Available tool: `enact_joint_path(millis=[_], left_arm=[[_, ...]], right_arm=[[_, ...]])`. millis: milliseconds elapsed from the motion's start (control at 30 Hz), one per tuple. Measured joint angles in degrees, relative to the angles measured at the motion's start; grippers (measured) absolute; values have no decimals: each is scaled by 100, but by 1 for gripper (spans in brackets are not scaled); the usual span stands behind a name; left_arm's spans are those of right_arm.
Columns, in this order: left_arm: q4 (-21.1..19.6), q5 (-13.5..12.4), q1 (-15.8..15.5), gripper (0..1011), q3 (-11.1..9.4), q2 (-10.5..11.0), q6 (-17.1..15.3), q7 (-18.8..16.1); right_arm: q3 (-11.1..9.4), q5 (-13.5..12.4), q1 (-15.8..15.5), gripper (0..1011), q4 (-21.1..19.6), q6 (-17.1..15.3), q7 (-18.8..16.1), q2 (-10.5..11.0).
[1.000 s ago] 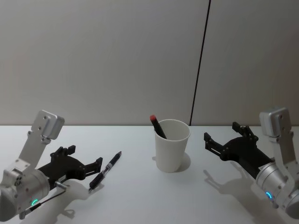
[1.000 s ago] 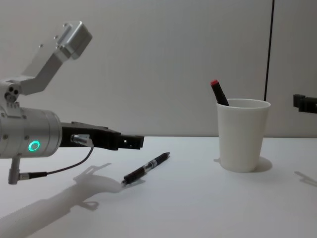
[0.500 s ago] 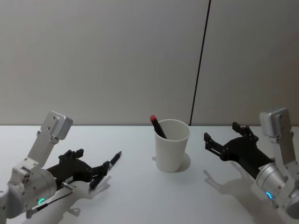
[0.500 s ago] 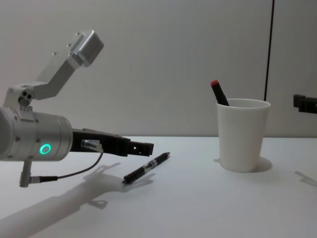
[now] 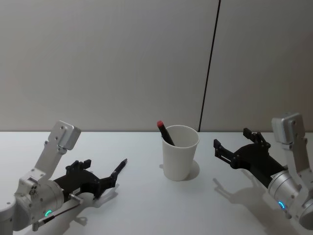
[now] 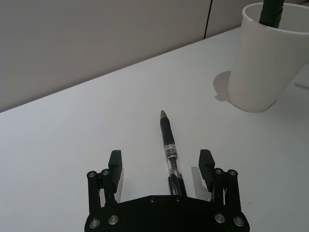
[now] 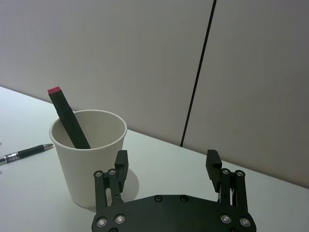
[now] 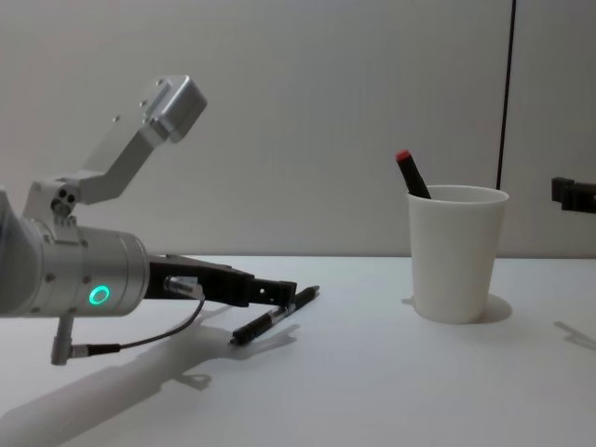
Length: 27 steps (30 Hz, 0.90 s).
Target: Place the pen into the pen holder.
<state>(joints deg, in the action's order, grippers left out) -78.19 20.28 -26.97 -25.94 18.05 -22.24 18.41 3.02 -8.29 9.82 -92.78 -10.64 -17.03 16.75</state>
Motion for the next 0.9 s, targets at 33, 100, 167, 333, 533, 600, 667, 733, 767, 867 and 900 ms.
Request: enact_joint_path(millis=[33, 100, 167, 333, 533, 600, 667, 733, 767, 867, 900], left_arm=[[31, -8, -2, 1002, 0, -17, 23, 4], [68, -16, -3, 1002, 0, -34, 47, 9], [97, -22, -5, 1002, 0, -51, 72, 18], [204, -41, -15, 1002, 8, -107, 134, 52], [295, -46, -28, 1002, 24, -154, 160, 88], [329, -46, -34, 1002, 31, -173, 163, 105], [357, -44, -42, 1002, 34, -189, 164, 121], [400, -40, -56, 1002, 38, -211, 167, 144], [438, -34, -70, 1002, 39, -226, 169, 159], [485, -27, -87, 1002, 39, -248, 174, 178], [503, -25, -95, 1002, 39, -256, 176, 182]], right_arm=[[0, 0, 0, 1001, 0, 0, 0, 0], [0, 0, 0, 1001, 0, 0, 0, 0], [0, 0, 0, 1001, 0, 0, 0, 0], [0, 0, 0, 1001, 0, 0, 0, 0], [0, 0, 0, 1001, 0, 0, 0, 0], [0, 0, 0, 1001, 0, 0, 0, 0], [0, 0, 0, 1001, 0, 0, 0, 0], [0, 0, 0, 1001, 0, 0, 0, 0], [0, 0, 0, 1001, 0, 0, 0, 0], [0, 0, 0, 1001, 0, 0, 0, 0], [0, 0, 0, 1001, 0, 0, 0, 0]])
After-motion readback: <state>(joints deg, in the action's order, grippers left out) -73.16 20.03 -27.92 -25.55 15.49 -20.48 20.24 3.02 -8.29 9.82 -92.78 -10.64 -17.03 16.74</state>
